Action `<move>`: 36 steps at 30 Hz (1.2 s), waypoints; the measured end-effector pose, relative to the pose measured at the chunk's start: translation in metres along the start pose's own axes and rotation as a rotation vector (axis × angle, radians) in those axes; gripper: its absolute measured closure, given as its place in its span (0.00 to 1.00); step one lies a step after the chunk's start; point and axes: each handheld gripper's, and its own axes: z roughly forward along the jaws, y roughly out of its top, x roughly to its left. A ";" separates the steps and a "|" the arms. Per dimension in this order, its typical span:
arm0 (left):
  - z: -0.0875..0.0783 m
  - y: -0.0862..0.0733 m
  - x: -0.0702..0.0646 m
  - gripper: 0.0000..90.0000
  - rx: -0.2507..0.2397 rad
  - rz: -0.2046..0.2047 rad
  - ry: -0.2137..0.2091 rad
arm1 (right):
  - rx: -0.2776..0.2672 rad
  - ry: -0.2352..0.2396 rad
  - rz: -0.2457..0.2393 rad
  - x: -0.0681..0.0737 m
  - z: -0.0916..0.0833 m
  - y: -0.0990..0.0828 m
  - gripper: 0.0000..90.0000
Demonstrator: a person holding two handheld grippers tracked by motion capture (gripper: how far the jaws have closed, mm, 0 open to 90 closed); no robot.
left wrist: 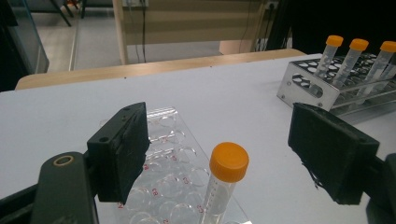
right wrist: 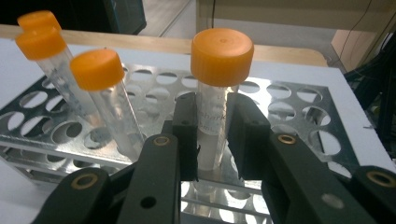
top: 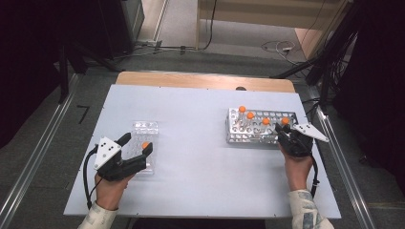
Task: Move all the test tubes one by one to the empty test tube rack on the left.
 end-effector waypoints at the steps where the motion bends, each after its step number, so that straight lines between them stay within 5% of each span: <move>1: 0.000 0.000 0.000 0.23 -0.002 -0.001 0.000 | -0.008 -0.001 -0.002 0.000 -0.002 0.002 0.79; 17: -0.004 0.004 -0.004 0.23 -0.019 0.003 -0.010 | -0.110 0.030 -0.006 0.000 -0.042 0.022 0.80; 28: -0.005 0.005 -0.009 0.23 -0.025 0.018 -0.021 | -0.080 0.094 -0.035 0.009 -0.066 0.016 0.80; 36: -0.006 0.006 -0.015 0.23 -0.029 0.025 -0.039 | -0.066 0.163 -0.074 0.034 -0.072 0.012 0.80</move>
